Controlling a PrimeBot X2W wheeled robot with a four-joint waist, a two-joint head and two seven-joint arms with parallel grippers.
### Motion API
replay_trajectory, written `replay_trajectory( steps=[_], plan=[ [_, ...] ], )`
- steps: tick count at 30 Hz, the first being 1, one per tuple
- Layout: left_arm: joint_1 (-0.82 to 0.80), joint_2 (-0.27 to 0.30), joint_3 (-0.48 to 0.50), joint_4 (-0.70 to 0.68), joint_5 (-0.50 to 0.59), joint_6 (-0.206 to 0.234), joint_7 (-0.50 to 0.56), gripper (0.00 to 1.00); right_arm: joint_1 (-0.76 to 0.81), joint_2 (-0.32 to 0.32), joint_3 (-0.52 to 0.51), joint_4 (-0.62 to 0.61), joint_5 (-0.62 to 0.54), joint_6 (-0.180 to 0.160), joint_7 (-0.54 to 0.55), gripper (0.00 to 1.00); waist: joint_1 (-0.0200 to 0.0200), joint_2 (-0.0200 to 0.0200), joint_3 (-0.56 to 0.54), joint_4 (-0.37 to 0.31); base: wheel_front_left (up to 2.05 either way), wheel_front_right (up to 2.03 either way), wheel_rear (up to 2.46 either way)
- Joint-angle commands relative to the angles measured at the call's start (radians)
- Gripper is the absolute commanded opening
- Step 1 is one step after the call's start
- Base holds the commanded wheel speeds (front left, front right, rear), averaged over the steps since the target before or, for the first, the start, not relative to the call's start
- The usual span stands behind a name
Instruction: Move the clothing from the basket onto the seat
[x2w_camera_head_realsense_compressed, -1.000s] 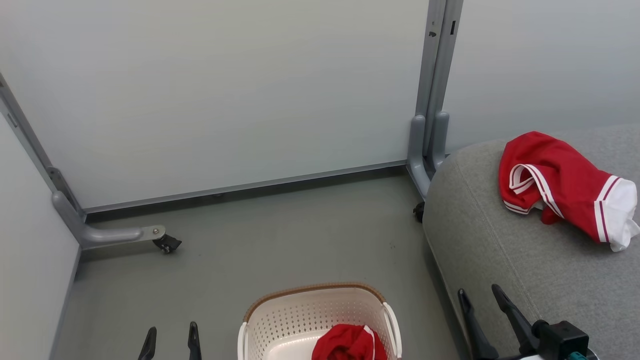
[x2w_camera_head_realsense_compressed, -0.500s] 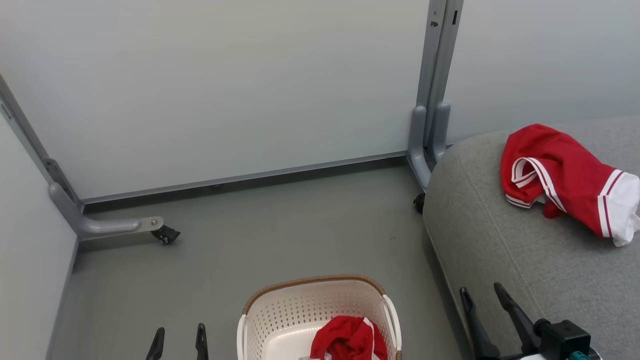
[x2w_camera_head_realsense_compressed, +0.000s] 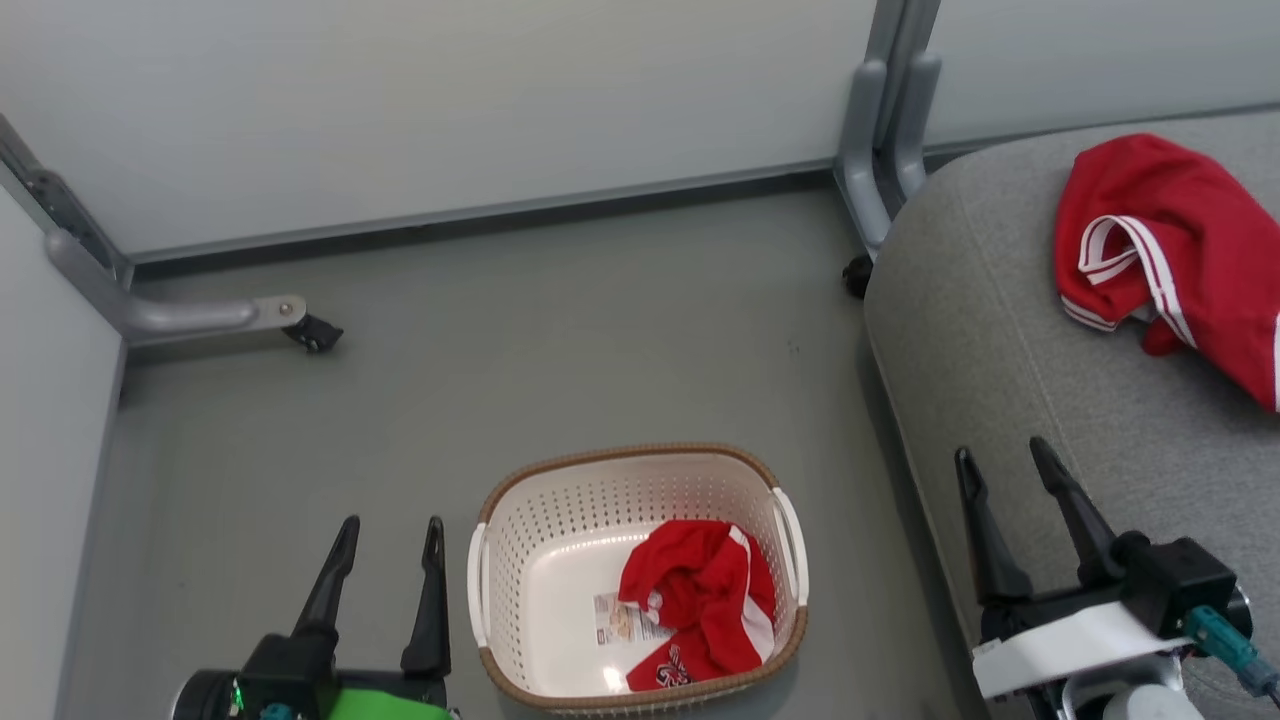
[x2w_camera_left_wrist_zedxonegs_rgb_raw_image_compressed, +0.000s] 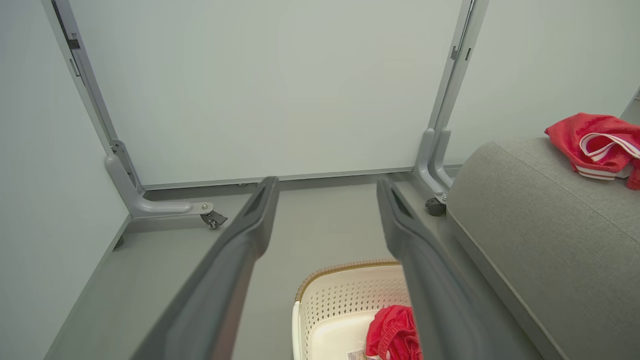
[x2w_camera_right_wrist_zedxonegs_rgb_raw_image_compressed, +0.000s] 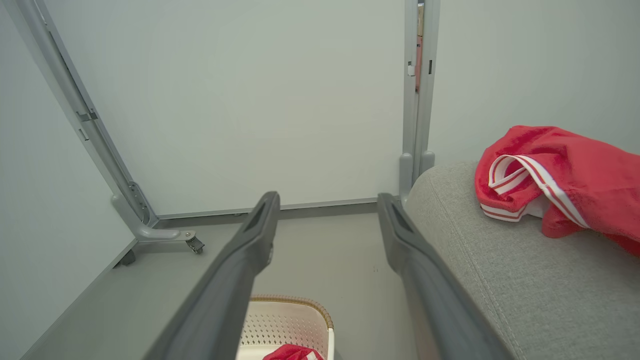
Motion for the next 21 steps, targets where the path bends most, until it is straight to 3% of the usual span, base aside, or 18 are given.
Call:
replay_trajectory(
  steps=[1,10,16,21],
  plan=[
    [-0.06,0.001,-0.004,0.006,0.034,-0.012,0.0,1.0,-0.039,-0.004,-0.014,-0.01,-0.008,-0.001,-0.002,1.0,0.0,0.0,0.199,0.015,0.0,0.0,0.0],
    [-0.371,0.035,-0.14,0.184,0.139,-0.062,0.0,1.0,-0.231,-0.004,-0.068,-0.08,-0.061,-0.001,-0.003,1.0,0.0,0.0,0.494,0.022,0.0,0.0,0.0],
    [-0.631,0.083,-0.364,0.413,0.139,-0.067,0.0,1.0,-0.314,-0.007,-0.095,-0.137,-0.068,-0.001,-0.002,1.0,0.0,0.0,0.65,0.007,0.0,0.0,0.0],
    [-0.837,0.099,-0.583,0.592,0.061,-0.067,0.0,1.0,-0.355,-0.02,-0.093,-0.188,-0.098,-0.001,-0.002,1.0,0.0,0.0,0.762,-0.005,0.0,0.0,0.0]
  ],
)
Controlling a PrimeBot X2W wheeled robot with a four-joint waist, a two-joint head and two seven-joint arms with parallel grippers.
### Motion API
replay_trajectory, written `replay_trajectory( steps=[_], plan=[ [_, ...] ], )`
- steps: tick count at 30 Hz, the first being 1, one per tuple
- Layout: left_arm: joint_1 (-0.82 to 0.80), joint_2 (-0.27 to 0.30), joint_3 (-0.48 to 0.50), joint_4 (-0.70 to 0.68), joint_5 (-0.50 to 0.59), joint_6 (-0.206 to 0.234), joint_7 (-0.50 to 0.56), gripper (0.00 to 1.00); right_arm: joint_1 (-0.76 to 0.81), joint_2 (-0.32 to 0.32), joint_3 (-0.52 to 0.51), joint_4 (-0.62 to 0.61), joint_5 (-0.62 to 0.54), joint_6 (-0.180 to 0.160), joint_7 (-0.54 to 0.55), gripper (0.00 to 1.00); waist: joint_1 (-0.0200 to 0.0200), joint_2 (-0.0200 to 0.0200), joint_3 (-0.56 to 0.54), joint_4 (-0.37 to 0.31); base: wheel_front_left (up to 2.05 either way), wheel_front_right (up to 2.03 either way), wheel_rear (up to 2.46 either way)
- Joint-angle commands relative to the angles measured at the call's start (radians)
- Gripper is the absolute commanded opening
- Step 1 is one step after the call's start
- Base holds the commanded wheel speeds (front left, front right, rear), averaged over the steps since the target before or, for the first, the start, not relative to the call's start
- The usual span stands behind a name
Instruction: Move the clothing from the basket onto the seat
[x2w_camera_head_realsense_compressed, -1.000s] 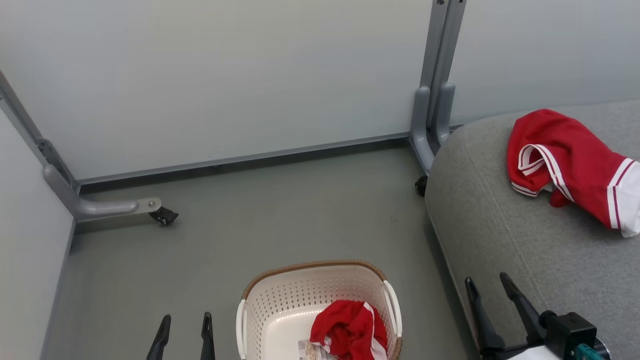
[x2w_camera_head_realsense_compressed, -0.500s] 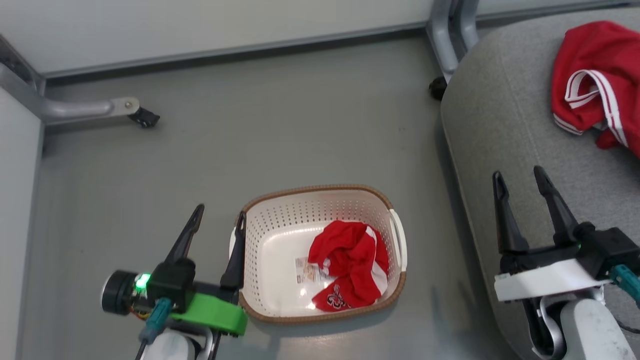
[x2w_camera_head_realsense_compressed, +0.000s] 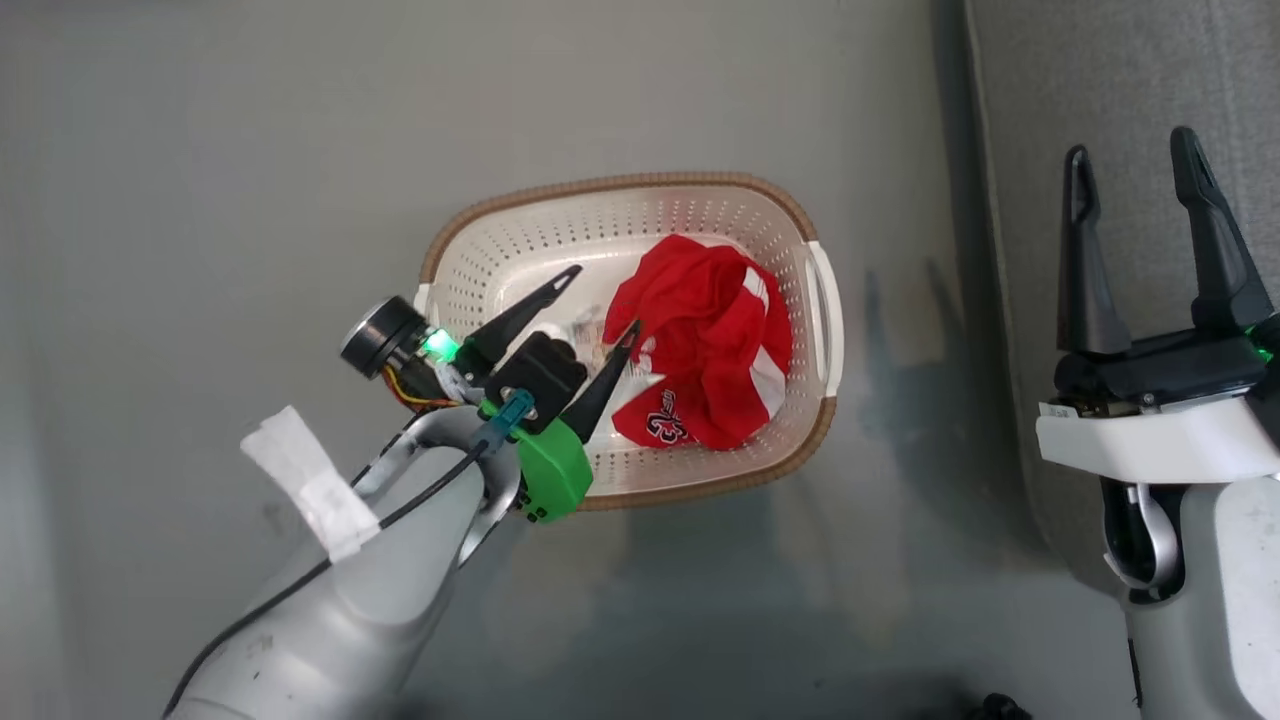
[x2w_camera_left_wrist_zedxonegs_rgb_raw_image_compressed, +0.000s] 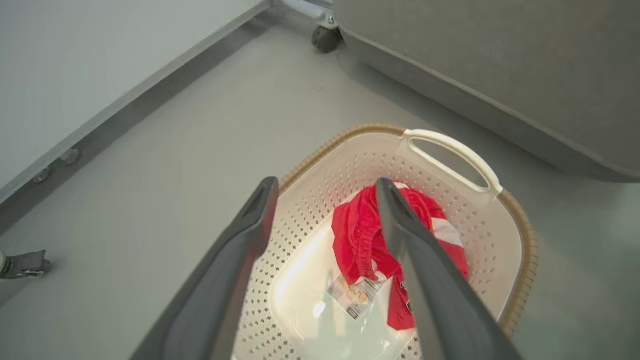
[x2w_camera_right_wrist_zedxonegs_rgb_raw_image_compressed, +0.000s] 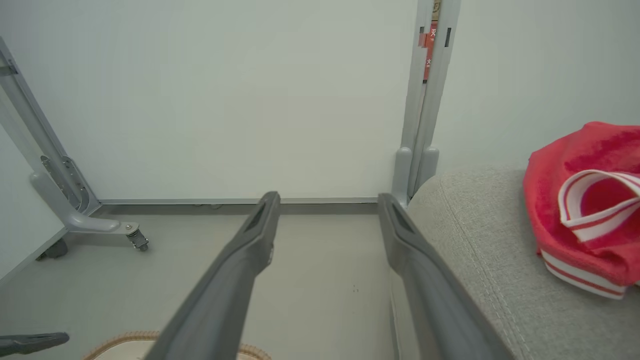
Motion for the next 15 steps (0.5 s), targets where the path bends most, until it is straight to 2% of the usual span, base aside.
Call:
replay_trajectory(
  steps=[1,6,15],
  plan=[
    [-0.066,0.007,-0.052,0.038,-0.019,-0.002,0.001,1.0,-0.016,-0.013,0.002,-0.007,-0.013,-0.001,-0.002,1.0,-0.0001,0.0,0.215,-0.013,0.0,0.0,0.0],
    [-0.231,-0.011,-0.24,0.161,-0.092,-0.002,0.001,1.0,-0.033,-0.029,0.016,-0.039,-0.035,-0.001,-0.002,1.0,-0.0001,0.0,0.296,-0.011,0.0,0.0,0.0],
    [-0.407,-0.044,-0.403,0.308,-0.18,-0.002,0.001,1.0,-0.052,-0.05,0.025,-0.118,-0.051,-0.001,-0.002,1.0,-0.0001,0.0,0.41,-0.007,0.0,0.0,0.0]
  ],
)
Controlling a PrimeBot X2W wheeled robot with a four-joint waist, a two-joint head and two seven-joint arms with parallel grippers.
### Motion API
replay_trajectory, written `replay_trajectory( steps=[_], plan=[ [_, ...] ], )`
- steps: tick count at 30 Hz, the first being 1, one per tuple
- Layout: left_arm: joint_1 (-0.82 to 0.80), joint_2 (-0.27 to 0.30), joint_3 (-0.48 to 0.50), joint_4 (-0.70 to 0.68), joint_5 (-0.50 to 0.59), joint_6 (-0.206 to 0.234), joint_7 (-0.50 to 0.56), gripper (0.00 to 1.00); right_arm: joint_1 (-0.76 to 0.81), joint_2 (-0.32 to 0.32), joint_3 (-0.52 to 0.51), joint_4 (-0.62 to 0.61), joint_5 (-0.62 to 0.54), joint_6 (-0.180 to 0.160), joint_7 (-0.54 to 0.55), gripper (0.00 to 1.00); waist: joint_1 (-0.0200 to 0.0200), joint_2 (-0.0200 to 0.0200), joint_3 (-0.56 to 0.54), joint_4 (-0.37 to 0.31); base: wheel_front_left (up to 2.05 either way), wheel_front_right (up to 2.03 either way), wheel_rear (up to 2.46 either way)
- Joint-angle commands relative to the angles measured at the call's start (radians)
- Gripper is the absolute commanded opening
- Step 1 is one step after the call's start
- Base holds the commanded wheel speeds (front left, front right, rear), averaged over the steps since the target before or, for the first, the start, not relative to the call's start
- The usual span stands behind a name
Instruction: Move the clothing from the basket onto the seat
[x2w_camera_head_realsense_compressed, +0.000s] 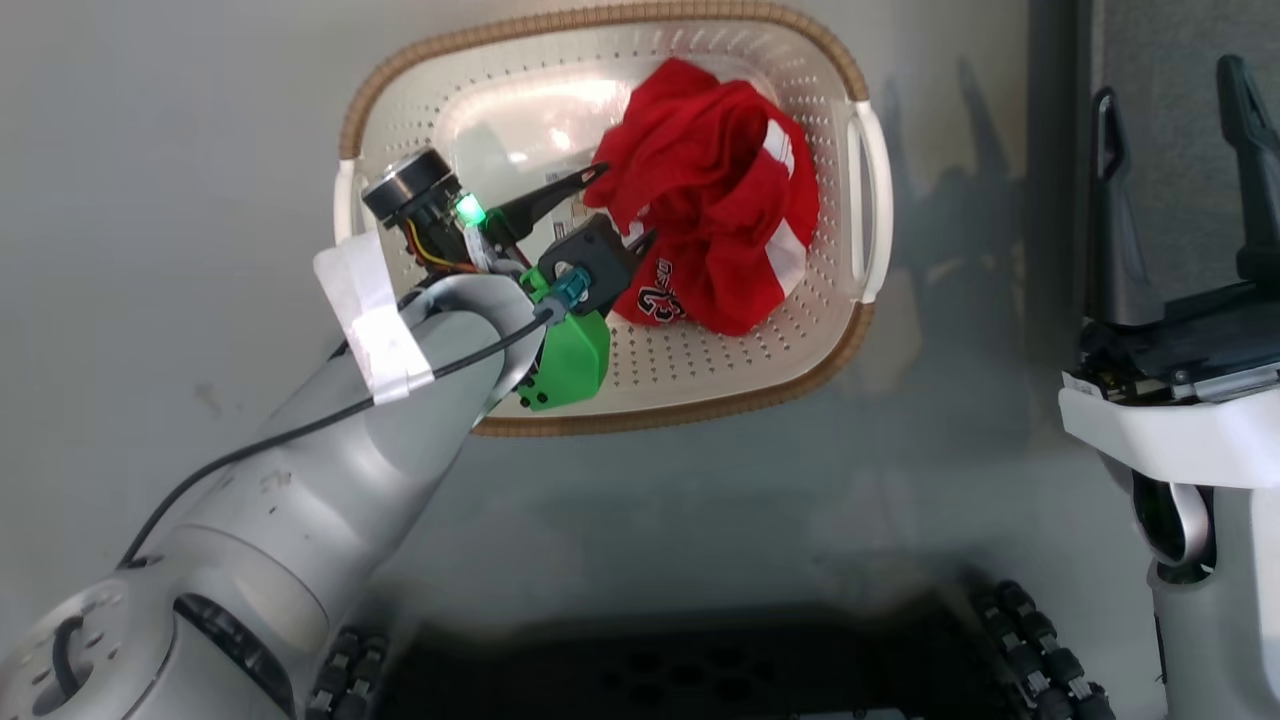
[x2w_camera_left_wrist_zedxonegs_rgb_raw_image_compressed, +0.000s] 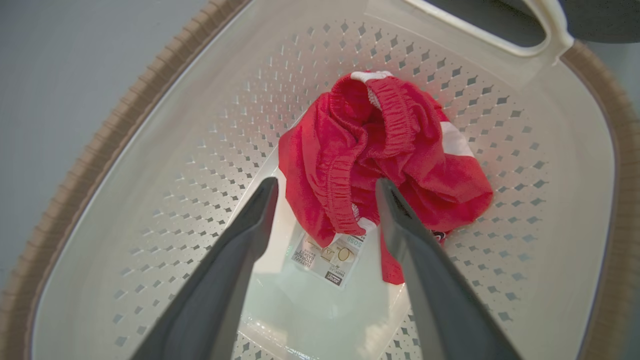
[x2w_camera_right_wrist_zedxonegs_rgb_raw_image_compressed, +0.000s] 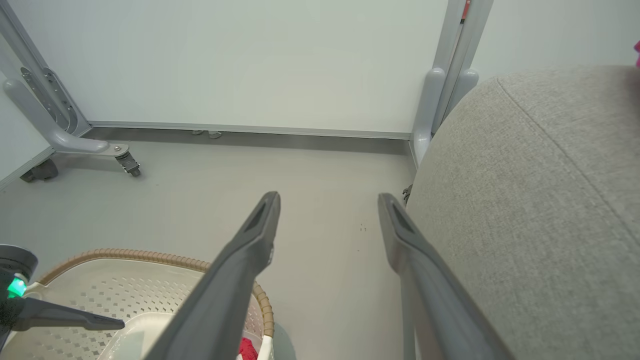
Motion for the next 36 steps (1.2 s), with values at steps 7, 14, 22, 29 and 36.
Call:
replay_trajectory(
  steps=[7,14,22,29,36],
  plan=[
    [-0.096,-0.005,-0.067,0.062,-0.054,-0.002,0.001,1.0,-0.04,0.019,-0.009,-0.083,0.008,-0.001,-0.002,1.0,-0.0002,0.0,0.149,-0.019,0.0,0.0,0.0],
    [-0.14,-0.008,-0.088,0.103,-0.078,-0.002,0.001,1.0,-0.023,0.027,0.032,-0.139,0.001,-0.001,-0.002,1.0,-0.0002,0.0,0.183,-0.04,0.0,0.0,0.0],
    [-0.152,-0.013,-0.066,0.148,-0.086,0.004,0.001,1.0,0.016,0.026,0.073,-0.17,0.003,-0.001,-0.002,1.0,-0.0002,0.0,0.194,-0.069,0.0,0.0,0.0],
    [-0.165,-0.023,-0.04,0.189,-0.071,0.061,0.001,1.0,0.053,0.017,0.087,-0.198,0.008,-0.001,-0.002,1.0,-0.0002,0.0,0.193,-0.086,0.0,0.0,0.0],
    [-0.162,-0.035,-0.04,0.236,-0.067,0.053,0.001,1.0,0.078,0.009,0.093,-0.22,0.009,-0.001,-0.002,1.0,-0.0002,0.0,0.189,-0.094,0.0,0.0,0.0]
  ],
)
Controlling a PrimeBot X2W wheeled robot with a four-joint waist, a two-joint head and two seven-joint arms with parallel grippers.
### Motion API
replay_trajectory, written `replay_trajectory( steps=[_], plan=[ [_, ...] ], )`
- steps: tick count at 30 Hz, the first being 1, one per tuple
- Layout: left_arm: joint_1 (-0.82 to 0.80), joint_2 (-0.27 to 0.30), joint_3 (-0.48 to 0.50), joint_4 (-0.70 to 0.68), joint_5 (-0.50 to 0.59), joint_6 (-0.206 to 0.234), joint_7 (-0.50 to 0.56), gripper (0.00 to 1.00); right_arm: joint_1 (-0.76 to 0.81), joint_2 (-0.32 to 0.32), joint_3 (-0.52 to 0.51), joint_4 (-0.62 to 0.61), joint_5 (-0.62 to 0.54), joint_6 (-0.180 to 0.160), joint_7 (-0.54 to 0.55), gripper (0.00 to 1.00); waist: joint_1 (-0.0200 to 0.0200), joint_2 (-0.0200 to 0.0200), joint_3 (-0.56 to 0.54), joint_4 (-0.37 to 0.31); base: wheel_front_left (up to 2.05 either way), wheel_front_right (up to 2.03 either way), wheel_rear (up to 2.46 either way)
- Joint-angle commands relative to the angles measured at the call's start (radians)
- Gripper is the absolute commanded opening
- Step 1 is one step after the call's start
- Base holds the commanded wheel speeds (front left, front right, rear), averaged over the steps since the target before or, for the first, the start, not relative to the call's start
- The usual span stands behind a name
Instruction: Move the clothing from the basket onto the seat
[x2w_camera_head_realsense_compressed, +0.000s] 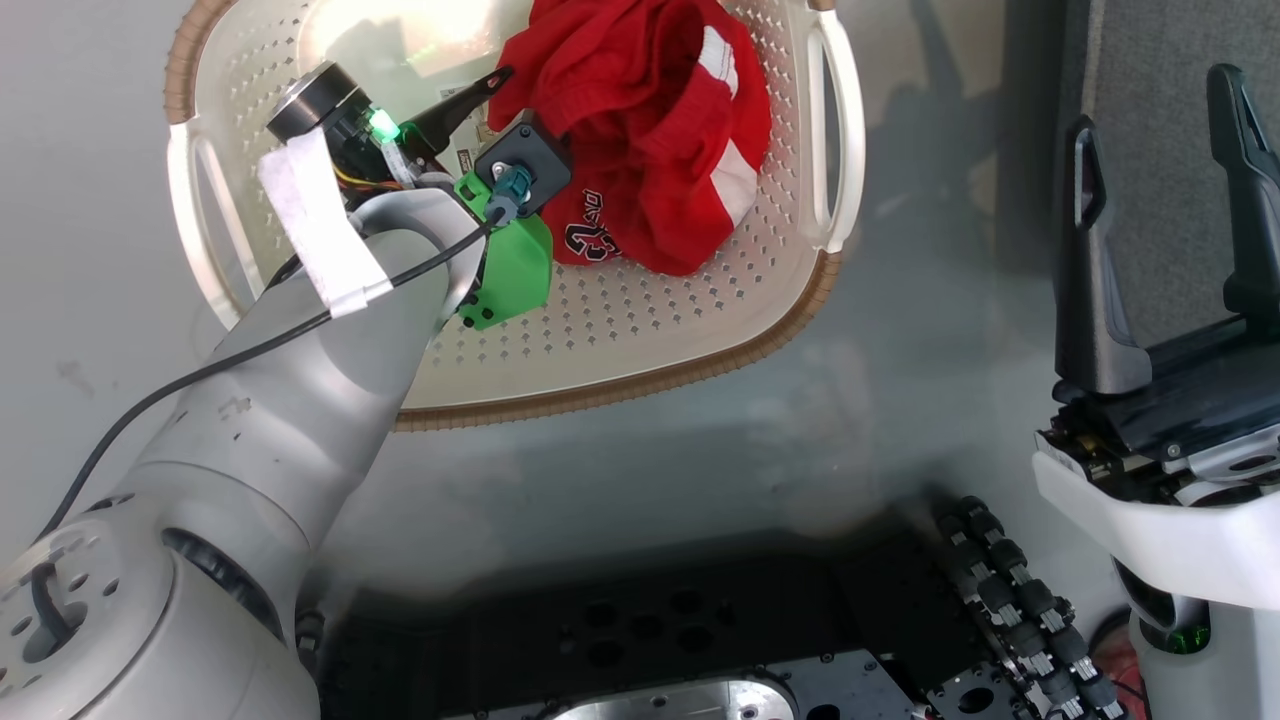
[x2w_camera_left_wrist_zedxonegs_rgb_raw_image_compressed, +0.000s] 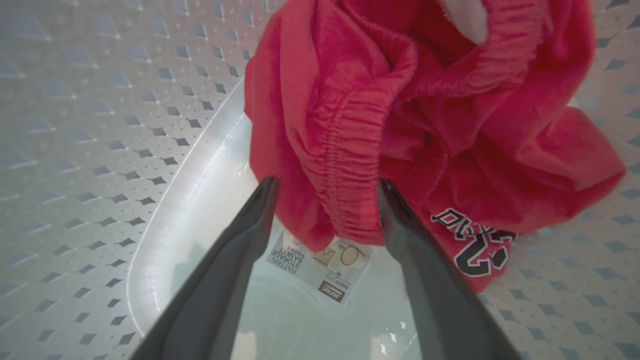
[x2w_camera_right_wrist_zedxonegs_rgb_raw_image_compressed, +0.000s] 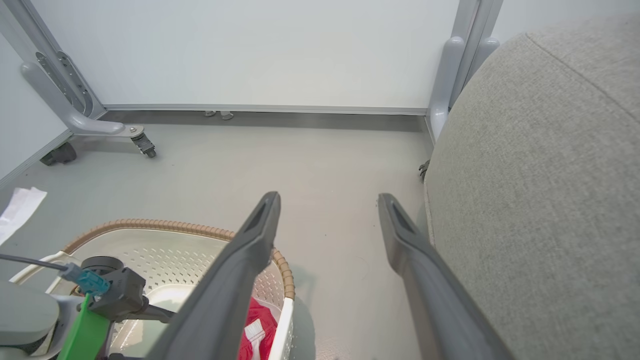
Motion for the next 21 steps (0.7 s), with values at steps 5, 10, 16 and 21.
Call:
replay_trajectory(
  steps=[5,10,16,21],
  plan=[
    [-0.025,-0.006,-0.007,0.025,0.013,-0.004,0.001,0.0,0.014,-0.007,0.005,-0.012,0.006,-0.001,-0.002,1.0,-0.0001,0.0,0.0,-0.006,0.0,0.0,0.0],
    [-0.031,-0.008,0.01,0.014,0.002,0.013,0.001,0.0,-0.001,-0.004,-0.001,-0.013,0.012,-0.001,-0.002,1.0,-0.0001,0.0,0.001,-0.003,0.0,0.0,0.0],
    [-0.023,0.005,0.065,-0.063,-0.012,0.045,0.001,0.0,-0.065,0.015,-0.014,0.007,0.036,-0.001,-0.002,0.99,-0.0001,0.0,0.012,0.0,0.0,0.0,0.0],
    [0.013,0.025,0.089,-0.13,0.012,0.06,0.001,0.0,-0.129,0.028,-0.011,0.029,0.041,-0.001,-0.002,0.97,-0.0001,0.0,-0.002,0.011,0.0,0.0,0.0]
  ],
)
